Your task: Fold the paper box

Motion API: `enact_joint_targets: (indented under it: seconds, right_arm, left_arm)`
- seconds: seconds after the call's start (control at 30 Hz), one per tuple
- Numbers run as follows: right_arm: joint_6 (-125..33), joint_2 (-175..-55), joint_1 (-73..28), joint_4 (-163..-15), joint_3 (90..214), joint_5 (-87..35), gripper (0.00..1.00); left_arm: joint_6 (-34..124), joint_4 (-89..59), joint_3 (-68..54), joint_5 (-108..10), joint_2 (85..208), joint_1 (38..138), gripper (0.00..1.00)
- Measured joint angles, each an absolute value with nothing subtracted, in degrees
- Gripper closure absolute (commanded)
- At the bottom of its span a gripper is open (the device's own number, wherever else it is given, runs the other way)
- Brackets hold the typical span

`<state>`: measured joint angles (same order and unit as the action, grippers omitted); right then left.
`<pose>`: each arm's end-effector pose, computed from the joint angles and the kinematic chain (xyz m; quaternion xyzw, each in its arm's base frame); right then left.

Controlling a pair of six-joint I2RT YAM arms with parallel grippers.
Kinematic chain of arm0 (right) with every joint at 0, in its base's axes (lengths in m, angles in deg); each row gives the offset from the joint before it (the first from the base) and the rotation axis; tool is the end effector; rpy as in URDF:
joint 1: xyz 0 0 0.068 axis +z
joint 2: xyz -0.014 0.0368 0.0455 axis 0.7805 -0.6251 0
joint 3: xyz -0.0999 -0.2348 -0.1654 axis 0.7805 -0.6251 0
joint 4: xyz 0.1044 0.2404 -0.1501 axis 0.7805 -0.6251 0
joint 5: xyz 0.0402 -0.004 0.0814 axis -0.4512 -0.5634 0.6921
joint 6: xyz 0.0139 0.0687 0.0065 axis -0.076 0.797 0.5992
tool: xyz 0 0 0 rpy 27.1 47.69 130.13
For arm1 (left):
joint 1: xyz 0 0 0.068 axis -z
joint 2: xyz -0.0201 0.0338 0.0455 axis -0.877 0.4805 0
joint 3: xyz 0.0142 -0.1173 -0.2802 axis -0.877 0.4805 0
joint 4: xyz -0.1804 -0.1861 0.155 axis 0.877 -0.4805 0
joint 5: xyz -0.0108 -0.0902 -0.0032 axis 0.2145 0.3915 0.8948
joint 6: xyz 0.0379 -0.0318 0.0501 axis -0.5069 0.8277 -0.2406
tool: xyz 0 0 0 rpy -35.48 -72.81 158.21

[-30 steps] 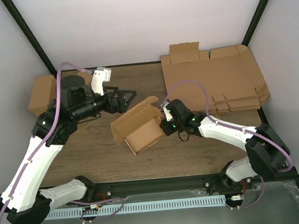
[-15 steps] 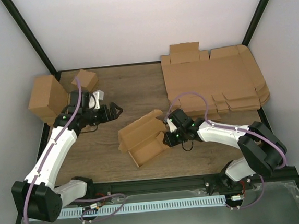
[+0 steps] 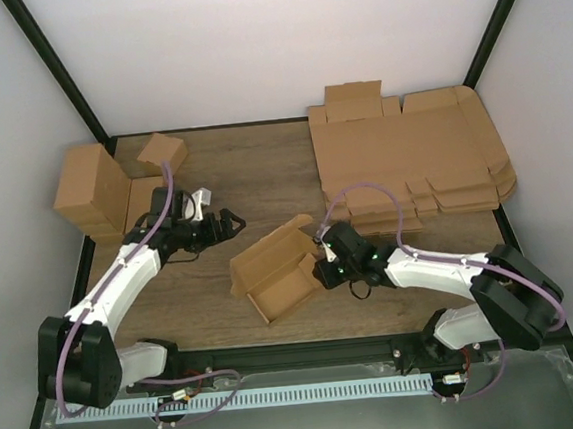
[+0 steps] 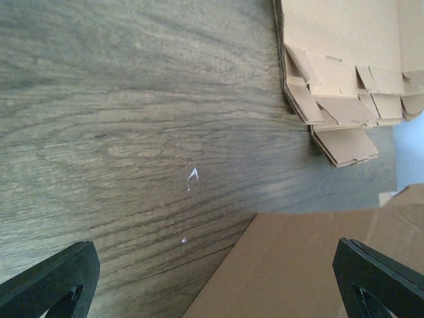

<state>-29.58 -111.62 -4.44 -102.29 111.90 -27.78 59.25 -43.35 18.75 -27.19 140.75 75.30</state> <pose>0.1897 0.2116 0.1454 -0.2117 0.9308 0.2101 0.2113 0.2705 -0.0974 0.2397 -0.0068 0.9099 -0.3448 0.2306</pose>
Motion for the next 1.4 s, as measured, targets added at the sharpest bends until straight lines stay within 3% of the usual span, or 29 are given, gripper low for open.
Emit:
enact_joint_targets:
  seconds: [0.13, 0.27, 0.47, 0.6, 0.93, 1.2, 1.4]
  right_arm:
    - [-29.5, -108.8, -4.2, -99.0, 108.0, -30.9, 0.62]
    - [-29.6, -105.5, -4.1, -96.6, 106.3, -33.3, 0.51]
    - [-30.9, -100.7, -3.9, -93.1, 104.3, -34.6, 0.58]
    - [-32.1, -100.2, -3.9, -92.3, 103.9, -34.6, 0.57]
    - [-31.6, -108.9, -3.8, -93.7, 105.2, -35.8, 0.54]
    - [-30.8, -110.2, 0.0, -93.8, 105.7, -38.6, 0.61]
    - [-30.7, -113.8, 2.4, -95.4, 109.0, -42.6, 0.76]
  left_arm:
    - [59.8, -41.5, 19.4, -26.1, 143.8, 75.3, 0.01]
    - [59.8, -39.2, 19.5, -25.0, 145.4, 75.3, 0.01]
    - [60.0, -36.5, 20.7, -23.7, 147.3, 75.8, 0.01]
    - [60.0, -35.8, 20.9, -23.1, 148.1, 76.3, 0.01]
    - [59.8, -34.8, 20.9, -20.8, 151.4, 77.4, 0.09]
    - [59.6, -32.5, 20.9, -17.1, 156.9, 80.9, 0.18]
    - [59.8, -31.1, 20.9, -14.9, 160.7, 84.5, 0.2]
